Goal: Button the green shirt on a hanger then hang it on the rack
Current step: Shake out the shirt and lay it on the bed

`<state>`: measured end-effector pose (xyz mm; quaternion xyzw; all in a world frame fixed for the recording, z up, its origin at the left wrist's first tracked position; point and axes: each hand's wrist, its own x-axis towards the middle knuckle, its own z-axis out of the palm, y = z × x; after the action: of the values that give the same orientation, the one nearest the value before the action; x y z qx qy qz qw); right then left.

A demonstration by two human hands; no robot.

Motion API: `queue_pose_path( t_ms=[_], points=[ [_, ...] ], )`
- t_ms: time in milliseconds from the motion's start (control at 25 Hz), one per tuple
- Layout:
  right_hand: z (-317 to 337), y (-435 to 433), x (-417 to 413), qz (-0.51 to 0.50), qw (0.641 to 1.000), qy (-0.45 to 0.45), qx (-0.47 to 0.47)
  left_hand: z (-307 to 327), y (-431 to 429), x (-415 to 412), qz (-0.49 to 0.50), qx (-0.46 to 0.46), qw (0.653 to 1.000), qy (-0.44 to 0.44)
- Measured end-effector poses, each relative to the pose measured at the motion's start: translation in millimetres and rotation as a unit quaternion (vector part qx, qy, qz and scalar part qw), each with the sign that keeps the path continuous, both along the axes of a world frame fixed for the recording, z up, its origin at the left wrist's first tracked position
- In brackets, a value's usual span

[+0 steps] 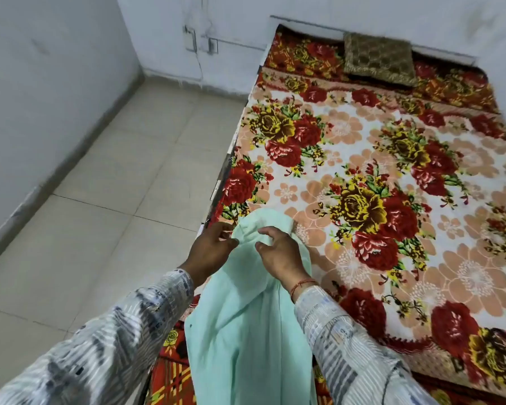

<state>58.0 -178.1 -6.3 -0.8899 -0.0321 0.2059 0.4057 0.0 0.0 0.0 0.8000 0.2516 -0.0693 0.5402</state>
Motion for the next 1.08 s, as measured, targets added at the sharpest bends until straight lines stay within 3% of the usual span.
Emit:
queue_pose_path(
  t_ms=[120,200,280,400,520,760,880,1080],
  points=[
    [-37.1,15.4,9.7,0.088,0.989,0.024,-0.12,-32.6,9.5,9.6,0.013,-0.013,0.999,0.032],
    [-45.2,18.4,9.9,0.091,0.984,0.059,-0.14,-43.5,9.3,4.5,0.017,-0.025,0.999,0.041],
    [-42.8,13.8,10.8,-0.008,0.996,0.073,-0.06,-48.8,11.2,1.9,0.014,-0.037,0.998,0.041],
    [-14.6,-3.2,8.7,-0.129,0.984,0.095,0.076,-33.4,13.5,9.3,0.011,-0.039,0.998,0.051],
    [33.8,-15.3,7.9,-0.12,0.97,0.115,0.177,3.6,-0.2,25.3,0.005,-0.092,0.995,0.027],
    [131.9,-35.1,-7.7,-0.143,0.921,0.141,0.334,94.2,-39.8,12.2,-0.109,-0.265,0.958,0.033],
    [181.9,-57.6,-31.8,-0.134,0.898,0.132,0.397,141.0,-60.0,-16.0,-0.122,-0.28,0.952,-0.015],
    [272.9,-113.2,-98.2,-0.07,0.917,0.072,0.385,247.7,-109.2,-80.6,-0.11,-0.243,0.955,-0.132]
  ],
)
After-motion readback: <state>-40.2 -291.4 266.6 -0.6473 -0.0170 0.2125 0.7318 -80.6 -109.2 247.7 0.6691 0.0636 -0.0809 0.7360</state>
